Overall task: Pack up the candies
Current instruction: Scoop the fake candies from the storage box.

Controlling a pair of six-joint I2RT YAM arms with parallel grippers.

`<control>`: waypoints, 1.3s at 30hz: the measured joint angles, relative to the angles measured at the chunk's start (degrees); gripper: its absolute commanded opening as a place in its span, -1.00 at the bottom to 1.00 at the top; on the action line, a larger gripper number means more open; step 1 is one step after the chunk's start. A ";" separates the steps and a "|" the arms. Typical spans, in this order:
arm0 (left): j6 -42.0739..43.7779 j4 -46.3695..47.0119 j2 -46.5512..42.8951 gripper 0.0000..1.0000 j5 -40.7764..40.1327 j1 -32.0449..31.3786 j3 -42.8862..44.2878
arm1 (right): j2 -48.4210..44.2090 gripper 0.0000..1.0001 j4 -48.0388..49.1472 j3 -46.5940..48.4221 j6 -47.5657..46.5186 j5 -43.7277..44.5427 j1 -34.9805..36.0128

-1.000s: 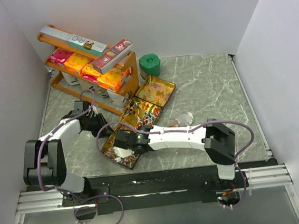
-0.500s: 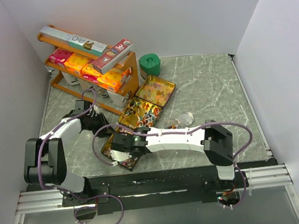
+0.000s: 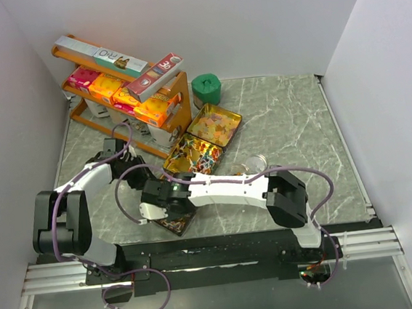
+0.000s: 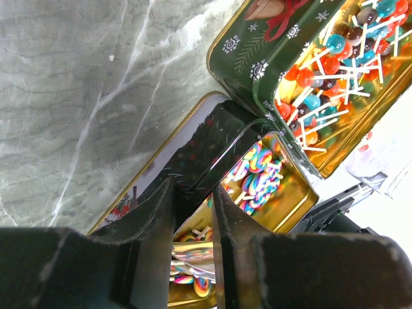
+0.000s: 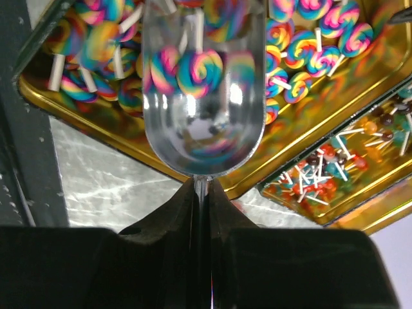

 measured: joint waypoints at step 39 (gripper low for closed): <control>0.07 1.49 -0.66 -0.84 -0.50 0.15 -0.66 | 8.98 -1.00 -7.34 9.27 19.28 -6.75 -4.33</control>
